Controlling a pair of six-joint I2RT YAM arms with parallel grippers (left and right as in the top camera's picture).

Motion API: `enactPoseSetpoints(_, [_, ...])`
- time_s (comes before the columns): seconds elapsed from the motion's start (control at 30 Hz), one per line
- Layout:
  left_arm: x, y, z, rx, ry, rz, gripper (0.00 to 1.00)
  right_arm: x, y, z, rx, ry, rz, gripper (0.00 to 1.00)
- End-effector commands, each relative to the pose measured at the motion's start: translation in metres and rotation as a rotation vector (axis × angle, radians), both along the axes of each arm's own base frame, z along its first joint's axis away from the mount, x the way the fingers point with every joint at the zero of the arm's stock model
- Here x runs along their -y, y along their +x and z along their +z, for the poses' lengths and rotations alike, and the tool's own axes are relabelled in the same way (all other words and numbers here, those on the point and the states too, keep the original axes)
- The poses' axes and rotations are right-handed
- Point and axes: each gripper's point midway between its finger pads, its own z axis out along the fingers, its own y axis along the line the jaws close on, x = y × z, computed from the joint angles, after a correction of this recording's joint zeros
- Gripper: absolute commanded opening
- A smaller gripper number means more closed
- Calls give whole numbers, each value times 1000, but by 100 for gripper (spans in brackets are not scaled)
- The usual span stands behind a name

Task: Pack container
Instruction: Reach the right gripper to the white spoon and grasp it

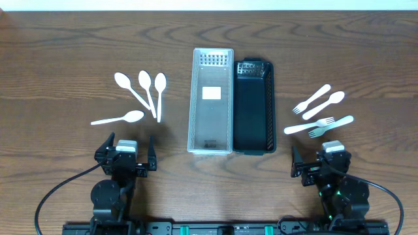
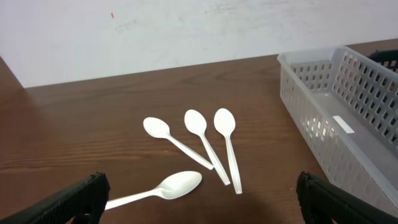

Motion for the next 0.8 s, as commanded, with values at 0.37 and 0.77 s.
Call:
enactPoseSetpoints(0.37, [11,1,-27,-136,-366,17,98,-49,-11,21,-12,336,209,99])
enactPoseSetpoints(0.77, [24,5,15,-295,-365,-31,98,-35,8,54,-145,290,98,99])
